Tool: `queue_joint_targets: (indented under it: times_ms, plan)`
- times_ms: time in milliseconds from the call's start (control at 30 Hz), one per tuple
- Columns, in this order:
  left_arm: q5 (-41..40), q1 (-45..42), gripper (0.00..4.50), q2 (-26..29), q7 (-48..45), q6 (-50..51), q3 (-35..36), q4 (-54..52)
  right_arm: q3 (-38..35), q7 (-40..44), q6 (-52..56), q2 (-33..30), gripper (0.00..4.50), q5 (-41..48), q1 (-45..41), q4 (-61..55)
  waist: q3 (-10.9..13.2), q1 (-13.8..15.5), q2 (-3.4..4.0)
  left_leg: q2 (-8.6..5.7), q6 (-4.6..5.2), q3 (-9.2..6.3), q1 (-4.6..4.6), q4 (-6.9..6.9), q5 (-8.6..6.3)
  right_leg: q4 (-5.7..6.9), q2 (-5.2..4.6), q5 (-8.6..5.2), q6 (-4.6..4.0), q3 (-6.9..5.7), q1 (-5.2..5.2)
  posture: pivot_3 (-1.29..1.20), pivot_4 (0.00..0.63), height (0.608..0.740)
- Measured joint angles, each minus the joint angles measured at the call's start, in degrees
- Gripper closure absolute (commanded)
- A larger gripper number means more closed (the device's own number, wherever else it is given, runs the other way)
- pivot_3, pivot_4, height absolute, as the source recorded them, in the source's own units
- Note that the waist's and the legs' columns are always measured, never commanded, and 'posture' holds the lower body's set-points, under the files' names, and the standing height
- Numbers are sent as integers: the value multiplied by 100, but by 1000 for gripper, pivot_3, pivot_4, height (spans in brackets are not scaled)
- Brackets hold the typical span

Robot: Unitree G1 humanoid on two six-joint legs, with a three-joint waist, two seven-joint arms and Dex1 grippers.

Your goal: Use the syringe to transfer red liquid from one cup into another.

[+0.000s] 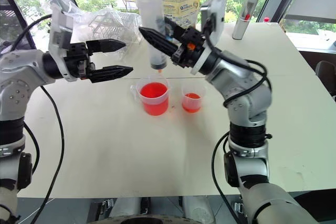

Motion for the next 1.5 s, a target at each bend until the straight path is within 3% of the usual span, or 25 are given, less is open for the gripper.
queue_joint_targets:
  times_ms: [267, 600, 833, 1333, 1433, 1500]
  plan:
    - [-139, 66, 0, 57, 167, 152, 181, -231, 777, 334, -1575, 485, 3085, -808, 716, 1410, 0, 0, -1, -2, -1, 1, 0, 3, 0, 1, -4, 0, 0, -2, 2, 0, 150, 740]
    - [-126, 0, 0, -93, 333, 107, 145, -174, 934, 422, -2668, 635, 3085, -1384, 885, 2314, 0, -2, 0, -2, -2, 1, 5, 3, 1, 5, -3, 0, 0, -3, 3, 0, 150, 740]
    - [340, -552, 0, -619, 308, -277, -324, 534, 1088, 327, -2864, 693, 3085, -1644, 1068, 2382, 0, -8, -1, -8, -3, 3, 5, 4, 2, 5, -4, 0, 0, -4, 5, 0, 150, 740]
    - [731, -669, 0, -1024, 43, -511, -601, 1133, 1100, 259, -2905, 668, 3085, -1722, 1127, 2354, 0, -5, -1, -6, -4, 2, 8, 4, 2, 8, -2, 0, 0, -3, 5, 0, 150, 740]
    - [734, -681, 781, -1074, 21, -510, -601, 1142, 1103, 259, -2905, 664, 3085, -1735, 1129, 2346, 0, -2, -1, -6, -4, 1, 8, 5, 2, 8, -3, 0, 0, -3, 5, 0, 150, 740]
    - [734, -692, 1679, -1078, 8, -505, -601, 1144, 1107, 259, -2905, 664, 3085, -1758, 1129, 2342, 0, -4, -1, -6, -4, 2, 8, 4, 2, 8, -3, 0, 0, -3, 5, 0, 150, 740]
